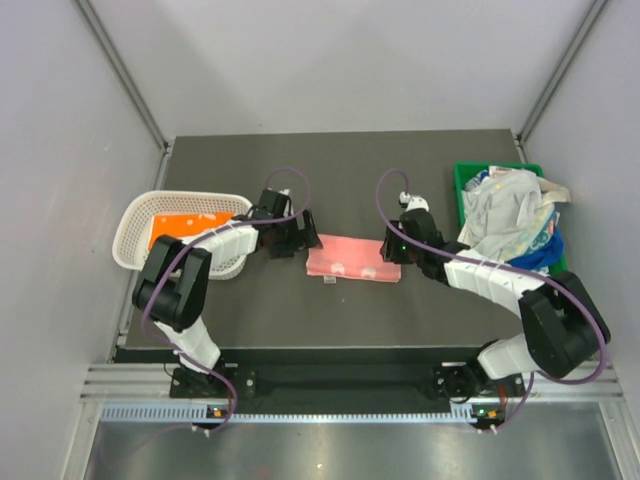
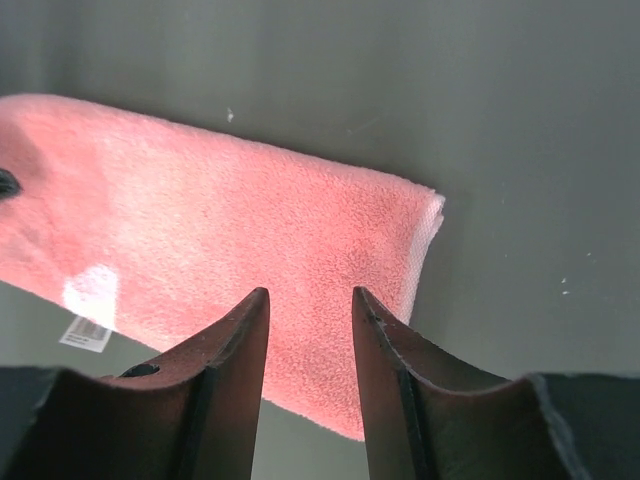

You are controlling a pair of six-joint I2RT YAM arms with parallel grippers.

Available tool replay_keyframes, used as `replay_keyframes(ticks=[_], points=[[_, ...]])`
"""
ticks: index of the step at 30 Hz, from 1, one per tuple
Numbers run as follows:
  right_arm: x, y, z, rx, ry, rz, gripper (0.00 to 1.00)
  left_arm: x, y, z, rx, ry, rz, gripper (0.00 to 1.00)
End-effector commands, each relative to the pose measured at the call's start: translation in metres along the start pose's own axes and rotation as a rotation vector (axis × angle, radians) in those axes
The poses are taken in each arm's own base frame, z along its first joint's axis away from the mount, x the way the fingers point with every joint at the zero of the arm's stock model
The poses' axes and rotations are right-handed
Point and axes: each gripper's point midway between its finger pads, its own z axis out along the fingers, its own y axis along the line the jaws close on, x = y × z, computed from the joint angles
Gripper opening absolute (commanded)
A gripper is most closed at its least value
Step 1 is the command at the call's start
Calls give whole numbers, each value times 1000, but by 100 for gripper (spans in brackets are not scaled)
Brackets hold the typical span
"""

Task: Fold and stack the towels
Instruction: Fold the towel, then neatly place the folded towel into the bin

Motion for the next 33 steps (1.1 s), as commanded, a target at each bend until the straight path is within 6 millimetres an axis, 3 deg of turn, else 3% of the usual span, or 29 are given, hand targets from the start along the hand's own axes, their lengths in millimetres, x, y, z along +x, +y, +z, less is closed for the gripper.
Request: replay_keyframes(ticks=[1, 7, 14, 21, 24, 25, 28, 30, 33], points=[[-4, 10, 7, -33, -27, 18, 39, 18, 18, 6, -16, 50, -70, 99], [4, 9, 15, -39, -10, 21, 38, 38, 20, 9, -6, 113, -85, 99], [18, 7, 27, -34, 24, 21, 37, 65, 29, 20, -97, 175, -54, 85], [22, 8, 30, -41, 38, 22, 37, 84, 23, 32, -136, 212, -22, 70], [23, 8, 31, -44, 43, 23, 37, 84, 24, 34, -149, 214, -19, 56], [22, 9, 31, -47, 43, 23, 36, 82, 26, 34, -157, 208, -15, 45], [22, 13, 30, -68, 49, 23, 36, 78, 26, 34, -171, 201, -2, 25], [17, 19, 27, -92, 43, 26, 36, 74, 25, 33, -180, 202, 15, 3], [6, 26, 20, -116, 28, 24, 36, 58, 23, 28, -222, 164, 69, 0]])
